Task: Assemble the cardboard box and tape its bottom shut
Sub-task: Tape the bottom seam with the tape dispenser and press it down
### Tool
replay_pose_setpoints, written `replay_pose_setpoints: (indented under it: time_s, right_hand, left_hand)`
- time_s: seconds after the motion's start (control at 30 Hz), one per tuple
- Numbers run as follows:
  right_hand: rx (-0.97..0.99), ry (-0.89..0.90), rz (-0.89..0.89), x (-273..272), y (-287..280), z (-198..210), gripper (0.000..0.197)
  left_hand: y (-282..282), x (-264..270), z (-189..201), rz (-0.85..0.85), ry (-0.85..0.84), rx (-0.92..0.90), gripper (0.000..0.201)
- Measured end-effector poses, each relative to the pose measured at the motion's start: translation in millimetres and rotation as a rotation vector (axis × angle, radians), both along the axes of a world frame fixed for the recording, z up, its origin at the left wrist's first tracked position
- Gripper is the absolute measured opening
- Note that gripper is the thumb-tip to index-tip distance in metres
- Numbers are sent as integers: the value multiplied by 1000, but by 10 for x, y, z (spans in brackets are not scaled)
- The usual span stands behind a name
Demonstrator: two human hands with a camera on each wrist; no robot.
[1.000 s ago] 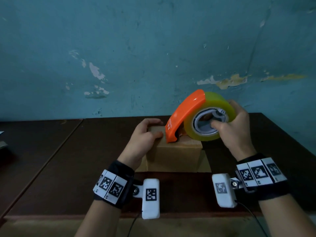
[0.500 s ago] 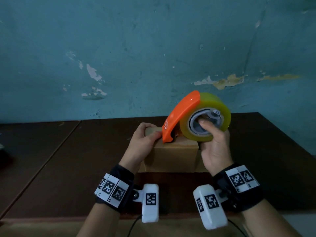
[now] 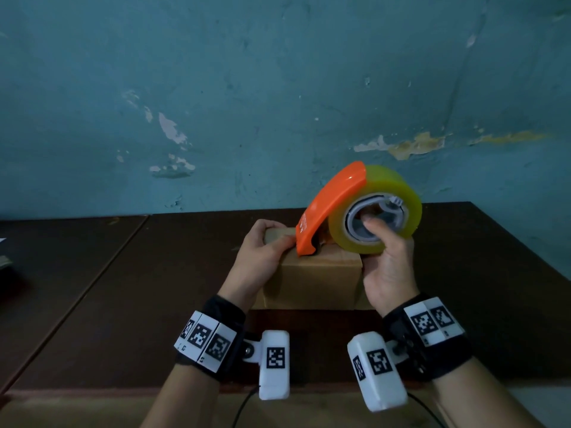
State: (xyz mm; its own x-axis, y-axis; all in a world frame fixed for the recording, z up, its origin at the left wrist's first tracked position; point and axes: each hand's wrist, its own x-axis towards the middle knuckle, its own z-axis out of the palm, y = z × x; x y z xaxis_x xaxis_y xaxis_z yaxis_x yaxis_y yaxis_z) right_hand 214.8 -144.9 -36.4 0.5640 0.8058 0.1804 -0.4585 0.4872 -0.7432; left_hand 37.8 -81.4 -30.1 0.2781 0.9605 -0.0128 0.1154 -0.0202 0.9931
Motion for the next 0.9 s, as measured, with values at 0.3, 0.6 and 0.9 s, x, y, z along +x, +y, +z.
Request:
replay_pose_setpoints:
  time_s: [0.3, 0.6, 0.9]
  right_hand:
    - [-106, -162, -135, 165, 89, 10, 44]
    - [-118, -226, -212, 255, 72, 68, 34]
    - [-120, -177, -308, 743, 43, 44, 46]
  left_hand:
    - [26, -51, 23, -37, 42, -5, 28]
    - [44, -84, 39, -88, 90, -3, 27]
    - [60, -53, 18, -67, 84, 20, 25]
